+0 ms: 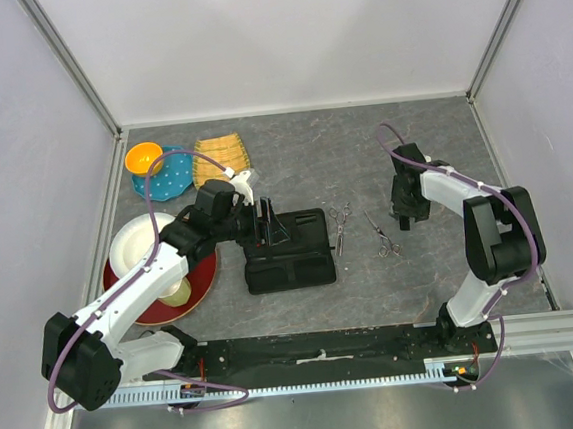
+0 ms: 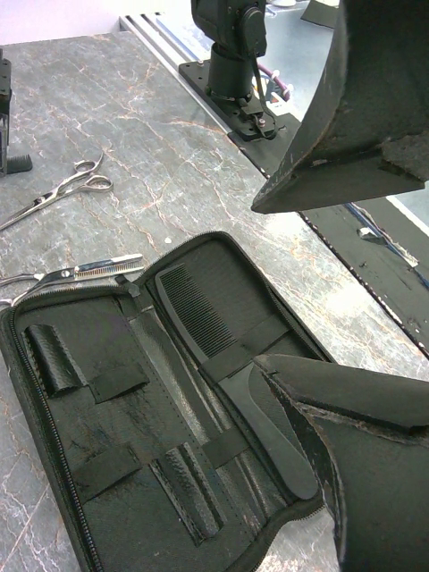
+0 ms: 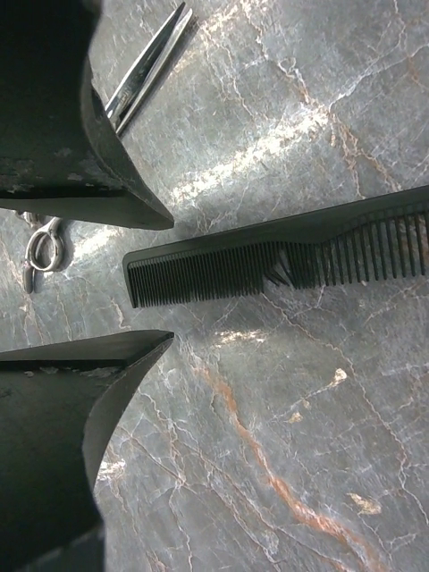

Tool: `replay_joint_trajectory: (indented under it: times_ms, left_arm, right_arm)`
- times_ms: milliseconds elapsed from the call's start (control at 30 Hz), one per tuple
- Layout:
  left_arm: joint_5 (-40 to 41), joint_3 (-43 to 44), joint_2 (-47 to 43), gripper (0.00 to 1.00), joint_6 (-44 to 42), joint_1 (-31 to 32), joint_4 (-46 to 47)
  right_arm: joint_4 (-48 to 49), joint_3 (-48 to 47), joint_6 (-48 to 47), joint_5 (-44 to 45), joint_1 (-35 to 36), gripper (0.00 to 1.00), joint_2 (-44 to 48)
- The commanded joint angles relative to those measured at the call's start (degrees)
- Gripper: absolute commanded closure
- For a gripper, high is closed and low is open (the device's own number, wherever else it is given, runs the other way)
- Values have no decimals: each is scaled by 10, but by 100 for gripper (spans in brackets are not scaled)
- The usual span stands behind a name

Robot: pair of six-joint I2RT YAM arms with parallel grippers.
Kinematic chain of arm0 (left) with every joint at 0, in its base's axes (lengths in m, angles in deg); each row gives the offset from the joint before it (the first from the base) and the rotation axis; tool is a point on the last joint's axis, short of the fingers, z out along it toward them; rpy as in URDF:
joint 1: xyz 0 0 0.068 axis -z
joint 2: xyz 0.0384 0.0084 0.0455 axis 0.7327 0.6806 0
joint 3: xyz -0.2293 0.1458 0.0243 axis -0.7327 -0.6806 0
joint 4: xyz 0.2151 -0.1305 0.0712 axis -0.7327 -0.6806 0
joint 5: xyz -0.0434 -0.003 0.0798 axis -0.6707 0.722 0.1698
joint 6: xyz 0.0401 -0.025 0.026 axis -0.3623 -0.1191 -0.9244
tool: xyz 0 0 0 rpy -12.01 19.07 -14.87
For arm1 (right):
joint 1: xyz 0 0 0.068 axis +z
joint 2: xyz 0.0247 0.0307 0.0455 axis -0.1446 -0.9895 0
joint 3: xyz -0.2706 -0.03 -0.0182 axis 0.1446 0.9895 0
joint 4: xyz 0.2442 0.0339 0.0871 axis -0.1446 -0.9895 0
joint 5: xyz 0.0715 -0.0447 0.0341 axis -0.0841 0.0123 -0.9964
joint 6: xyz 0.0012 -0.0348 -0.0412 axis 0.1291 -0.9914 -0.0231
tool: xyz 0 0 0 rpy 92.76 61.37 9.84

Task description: Sort the hair-cutting tools

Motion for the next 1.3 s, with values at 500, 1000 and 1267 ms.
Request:
replay_joint_trajectory:
  times_ms: [500, 1000, 1267]
  left_arm:
    - [-8, -2, 2, 29, 9, -3, 14]
    - [-9, -2, 6, 29, 9, -3, 14]
    - [-11, -2, 6, 29, 9, -3, 14]
  right_arm:
    - [3, -31, -30, 14, -14, 50, -11]
    - [12, -30, -42, -8, -14, 49, -40]
    - [16, -27, -41, -19, -14, 44, -49]
